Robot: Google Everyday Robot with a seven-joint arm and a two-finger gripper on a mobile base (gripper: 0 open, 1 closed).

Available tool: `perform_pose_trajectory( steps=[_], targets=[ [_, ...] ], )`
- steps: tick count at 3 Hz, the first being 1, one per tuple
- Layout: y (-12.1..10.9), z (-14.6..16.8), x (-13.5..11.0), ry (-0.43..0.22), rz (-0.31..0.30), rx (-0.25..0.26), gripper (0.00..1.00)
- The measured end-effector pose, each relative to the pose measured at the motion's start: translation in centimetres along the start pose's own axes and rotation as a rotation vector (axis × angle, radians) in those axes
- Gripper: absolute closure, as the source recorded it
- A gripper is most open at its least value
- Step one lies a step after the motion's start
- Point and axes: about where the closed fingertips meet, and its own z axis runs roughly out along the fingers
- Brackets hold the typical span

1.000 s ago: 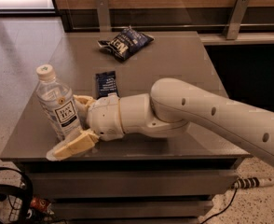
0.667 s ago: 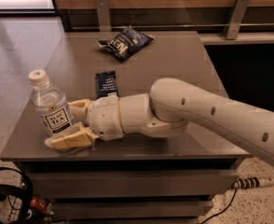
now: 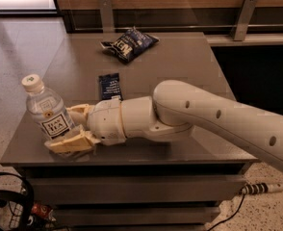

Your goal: Move blue plastic bottle near blue chip bag

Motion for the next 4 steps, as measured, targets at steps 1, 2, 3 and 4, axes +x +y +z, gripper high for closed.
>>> perform_pose_trajectory(
  steps=[1,2,3,4],
  targets=[
    [0.1,0.1,-0.1,0.0,-0.002,-0.003,1.0],
    [0.1,0.1,-0.2,-0.002,-0.003,-0.004,1.0],
    [-2.1,-1.7,-1.1,-0.021,-0.013,0.023,1.0],
    [-5.3,-4.7,-2.1,-0.046,-0.032,0.066,1.0]
  ],
)
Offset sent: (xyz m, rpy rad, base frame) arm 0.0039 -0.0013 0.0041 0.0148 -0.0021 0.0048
